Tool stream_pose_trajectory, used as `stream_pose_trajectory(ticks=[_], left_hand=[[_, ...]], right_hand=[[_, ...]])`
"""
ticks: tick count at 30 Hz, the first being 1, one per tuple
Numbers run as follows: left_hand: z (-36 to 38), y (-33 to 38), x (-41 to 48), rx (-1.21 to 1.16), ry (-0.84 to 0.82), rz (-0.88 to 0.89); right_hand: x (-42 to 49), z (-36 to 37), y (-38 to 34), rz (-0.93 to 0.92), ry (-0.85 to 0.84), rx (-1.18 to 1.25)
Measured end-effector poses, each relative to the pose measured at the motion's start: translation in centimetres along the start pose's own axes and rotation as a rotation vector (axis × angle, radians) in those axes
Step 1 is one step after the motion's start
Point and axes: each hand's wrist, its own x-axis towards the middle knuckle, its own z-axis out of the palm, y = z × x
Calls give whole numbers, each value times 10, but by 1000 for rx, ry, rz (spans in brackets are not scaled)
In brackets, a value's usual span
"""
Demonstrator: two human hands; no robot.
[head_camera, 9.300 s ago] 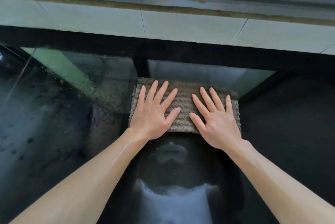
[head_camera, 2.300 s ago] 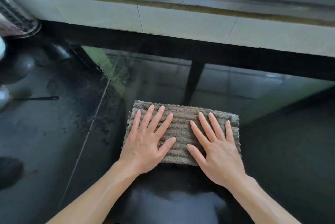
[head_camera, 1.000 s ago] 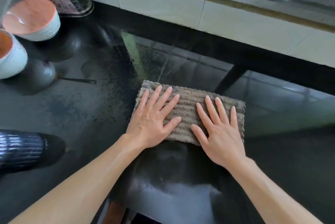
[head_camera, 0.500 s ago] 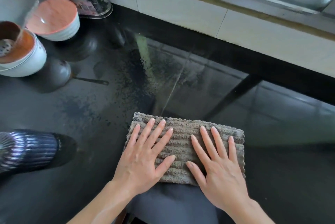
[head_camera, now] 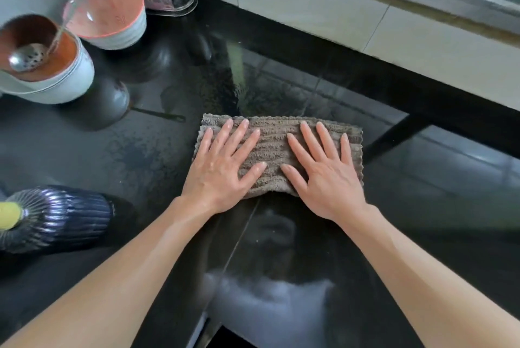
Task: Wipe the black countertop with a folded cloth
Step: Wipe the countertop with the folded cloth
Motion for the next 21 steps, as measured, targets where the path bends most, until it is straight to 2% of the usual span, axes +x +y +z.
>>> stream_pose_trajectory(ticks=[13, 17, 21], left_hand=[[1, -9, -80, -31, -18, -8], [-1, 0, -78, -42, -28, -62], [3, 15, -68, -23, -17, -28]], right_hand=[[-60, 12, -35, -125, 8, 23], [-59, 10, -34, -137, -1, 16], [-55, 12, -34, -150, -2, 15]])
